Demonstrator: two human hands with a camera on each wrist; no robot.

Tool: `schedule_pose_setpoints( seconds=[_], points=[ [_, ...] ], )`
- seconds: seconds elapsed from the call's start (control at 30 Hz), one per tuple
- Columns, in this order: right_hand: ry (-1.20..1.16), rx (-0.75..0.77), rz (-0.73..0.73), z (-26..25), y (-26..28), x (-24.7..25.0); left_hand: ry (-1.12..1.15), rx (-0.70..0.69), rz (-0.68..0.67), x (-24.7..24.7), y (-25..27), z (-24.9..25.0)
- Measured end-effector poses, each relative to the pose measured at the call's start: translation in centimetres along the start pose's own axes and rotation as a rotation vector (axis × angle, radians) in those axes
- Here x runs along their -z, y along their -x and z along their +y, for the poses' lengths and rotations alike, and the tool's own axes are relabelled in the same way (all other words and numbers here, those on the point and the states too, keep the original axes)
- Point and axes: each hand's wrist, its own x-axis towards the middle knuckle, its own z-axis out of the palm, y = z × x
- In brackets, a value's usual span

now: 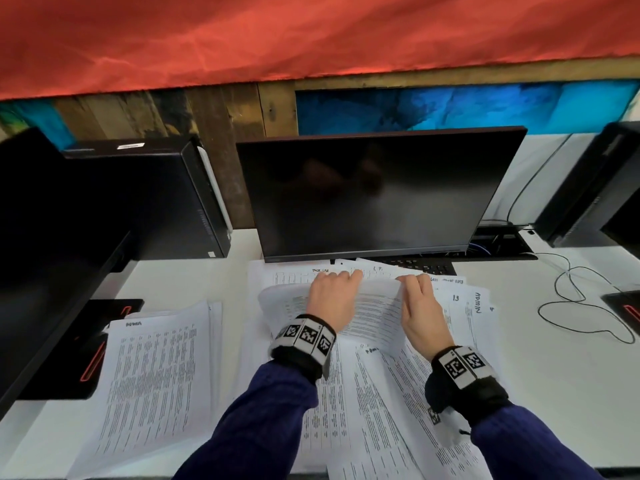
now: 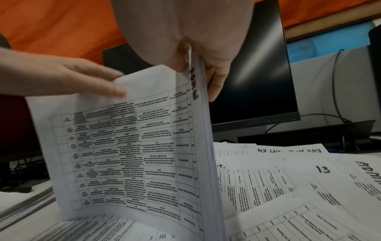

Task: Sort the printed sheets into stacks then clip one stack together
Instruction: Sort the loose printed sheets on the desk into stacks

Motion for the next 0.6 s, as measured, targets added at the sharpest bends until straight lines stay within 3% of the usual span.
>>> schedule_pose_setpoints(
  seconds=[0.07,0.13,0.2,0.27,0.33,0.4,0.5,0.6],
  points=[
    [-0.164,-0.104,0.091,0.7,0.5,-0.1,-0.005,0.033,0.022,0.7,-0.2,0.3],
    [-0.380,-0.317,0.170,1.8,1.1,-0.2,0.063,0.082,0.069,1.4,0.0,-0.7],
    [-0.576,-0.546,0.160,2.9,1.6,-0.3,0.247,0.177,0.143,2.5,0.4,-2.5],
    [-0.772,-0.673,0.069,3.3,1.8,-0.3,0.587,0.306,0.198,3.5,1.0,-4.7],
    [-0.928,-0.674,-0.054,2.6,1.2,0.0,0.967,0.375,0.211,3.6,1.5,-6.6],
    [-0.971,-0.625,-0.175,0.9,0.1,0.4,1.185,0.450,0.177,2.6,2.4,-7.9],
    [-1.038,-0.539,-0.253,-1.7,-1.5,0.6,1.307,0.522,0.196,0.7,3.9,-7.7],
    [-1.107,-0.522,-0.179,-3.0,-1.9,0.1,1.356,0.623,0.317,-0.8,5.1,-6.0]
  ],
)
